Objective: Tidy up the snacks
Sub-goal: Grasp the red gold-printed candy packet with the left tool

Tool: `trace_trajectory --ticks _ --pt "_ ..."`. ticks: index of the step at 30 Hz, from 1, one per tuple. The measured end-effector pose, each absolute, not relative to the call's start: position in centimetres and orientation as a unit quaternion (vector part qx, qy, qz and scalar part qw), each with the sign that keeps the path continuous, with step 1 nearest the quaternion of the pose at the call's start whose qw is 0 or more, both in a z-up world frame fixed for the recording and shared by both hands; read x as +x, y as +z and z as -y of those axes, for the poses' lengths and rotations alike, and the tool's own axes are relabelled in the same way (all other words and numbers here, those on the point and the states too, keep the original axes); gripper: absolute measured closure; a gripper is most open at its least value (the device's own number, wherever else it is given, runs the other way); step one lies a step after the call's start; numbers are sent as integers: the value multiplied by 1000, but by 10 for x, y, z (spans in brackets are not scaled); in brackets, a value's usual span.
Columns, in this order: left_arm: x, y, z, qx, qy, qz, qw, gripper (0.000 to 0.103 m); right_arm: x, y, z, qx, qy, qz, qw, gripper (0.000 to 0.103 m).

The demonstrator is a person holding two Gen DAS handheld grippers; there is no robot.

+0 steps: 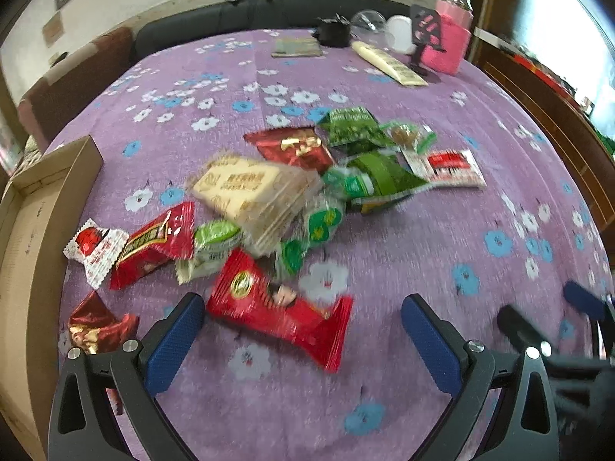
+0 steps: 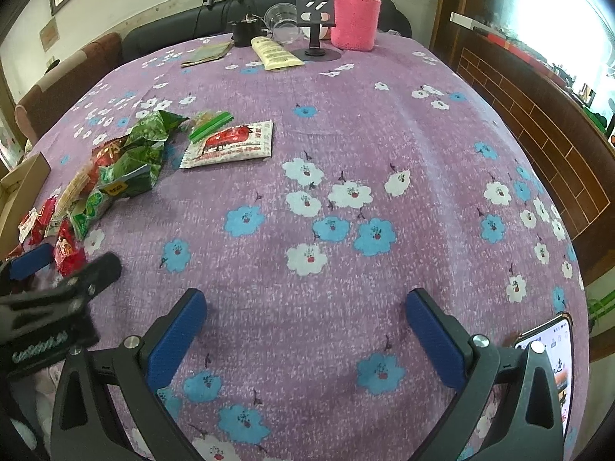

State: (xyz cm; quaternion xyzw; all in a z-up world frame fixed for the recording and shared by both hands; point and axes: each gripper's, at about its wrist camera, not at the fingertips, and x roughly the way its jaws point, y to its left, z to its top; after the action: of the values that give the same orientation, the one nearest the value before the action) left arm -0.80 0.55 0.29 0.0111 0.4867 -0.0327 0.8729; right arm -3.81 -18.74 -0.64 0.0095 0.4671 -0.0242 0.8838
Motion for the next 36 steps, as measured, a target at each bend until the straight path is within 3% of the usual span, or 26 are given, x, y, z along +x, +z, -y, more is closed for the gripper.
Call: trace_trajectory --ticks 1,3,5,10,12,13,14,15,19,20,24,32,36 --pt "-12 5 -9 8 -41 -492 870 3 -39 -6 187 10 -26 -467 884 0" --pt "-24 16 -18 -24 -77 -487 870 26 -40 -6 187 11 -29 -467 884 0" --pt "-41 34 -27 -38 -95 -463 881 27 -41 -6 187 11 -29 -466 884 0" --pt "-107 110 -62 -28 -98 -317 943 27 -42 -5 186 7 -28 -467 884 0" --pt "-134 139 -82 -19 -76 -252 965 22 -41 -4 186 3 -22 -470 882 1" --pt "-142 148 -92 -15 -68 -232 970 16 -43 -2 185 0 -20 -471 882 8" --pt "-150 155 -103 -12 -61 -216 974 3 -45 2 183 1 -15 -467 884 12" --pt "-155 160 -114 -10 -50 -208 977 0 -49 8 181 5 -4 -460 888 15" --pt "-162 154 -148 -14 -3 -222 975 0 -63 34 158 18 68 -417 906 15" --pt "-161 148 -157 -29 -4 -228 973 6 -64 39 150 22 99 -411 906 15" --pt "-149 123 -173 -94 -61 -283 953 51 -61 47 107 -8 171 -400 900 26" --pt "-139 100 -154 -72 -94 -327 938 53 -37 26 39 -74 218 -415 880 42" --pt "-125 87 -141 -52 -107 -351 929 53 -31 11 28 -80 224 -429 871 59"
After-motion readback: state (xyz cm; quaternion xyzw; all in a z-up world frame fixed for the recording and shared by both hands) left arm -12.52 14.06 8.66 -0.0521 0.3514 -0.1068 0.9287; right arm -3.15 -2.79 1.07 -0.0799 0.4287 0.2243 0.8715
